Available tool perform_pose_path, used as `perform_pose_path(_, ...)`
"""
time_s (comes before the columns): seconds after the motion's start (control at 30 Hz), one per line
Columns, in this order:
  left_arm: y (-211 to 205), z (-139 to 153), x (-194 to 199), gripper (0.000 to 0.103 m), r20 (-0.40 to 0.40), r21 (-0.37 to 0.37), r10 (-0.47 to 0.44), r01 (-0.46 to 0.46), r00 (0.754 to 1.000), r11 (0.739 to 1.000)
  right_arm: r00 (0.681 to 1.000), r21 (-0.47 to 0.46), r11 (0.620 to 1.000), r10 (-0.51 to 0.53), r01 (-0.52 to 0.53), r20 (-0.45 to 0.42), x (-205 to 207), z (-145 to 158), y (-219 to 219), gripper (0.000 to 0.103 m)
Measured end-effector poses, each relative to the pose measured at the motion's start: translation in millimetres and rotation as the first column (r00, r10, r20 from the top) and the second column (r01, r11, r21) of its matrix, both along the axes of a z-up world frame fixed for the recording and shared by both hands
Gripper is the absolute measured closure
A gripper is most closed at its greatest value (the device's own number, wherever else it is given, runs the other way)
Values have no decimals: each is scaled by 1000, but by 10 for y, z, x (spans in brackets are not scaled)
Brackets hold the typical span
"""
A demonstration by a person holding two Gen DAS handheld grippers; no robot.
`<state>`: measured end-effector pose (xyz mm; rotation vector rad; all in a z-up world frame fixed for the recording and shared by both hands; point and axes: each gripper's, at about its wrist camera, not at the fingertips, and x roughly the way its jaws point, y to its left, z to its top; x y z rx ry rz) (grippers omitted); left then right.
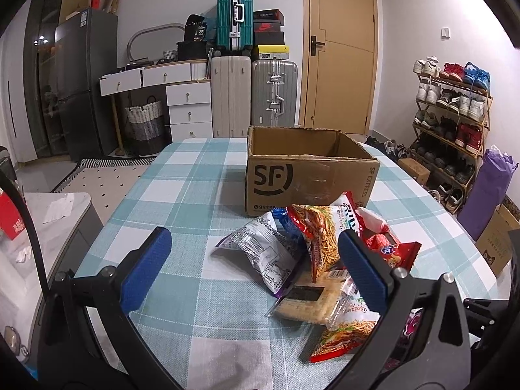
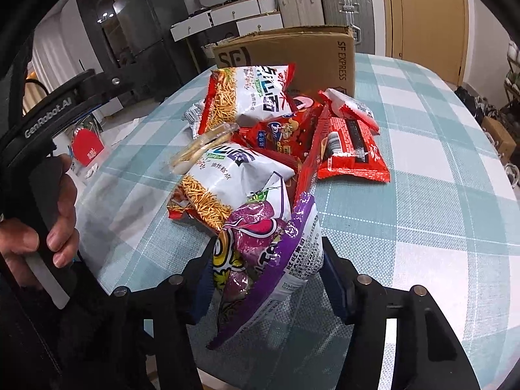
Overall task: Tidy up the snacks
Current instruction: 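Lift the purple bag with the right gripper while the left gripper grasps the orange noodle bag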
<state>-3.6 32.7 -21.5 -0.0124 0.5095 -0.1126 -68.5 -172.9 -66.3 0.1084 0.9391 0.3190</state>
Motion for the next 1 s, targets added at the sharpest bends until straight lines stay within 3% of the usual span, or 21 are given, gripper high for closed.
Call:
perform_pose_path(0.4, 39, -31, 33, 1, -16, 5, 0, 0, 1000, 1000, 998, 73, 997, -23, 28, -61, -19, -7, -164, 48)
perform_pose_path(0.73, 23, -50, 103, 1, -33, -27, -14, 13, 999, 1000, 999, 76, 996, -48, 49, -10, -127, 91, -234, 53)
perform_pose_path(1.0, 107, -63, 162, 1, -55, -37, 37, -39, 998, 999, 996, 114, 990, -89, 86, 23, -127, 166, -333, 56)
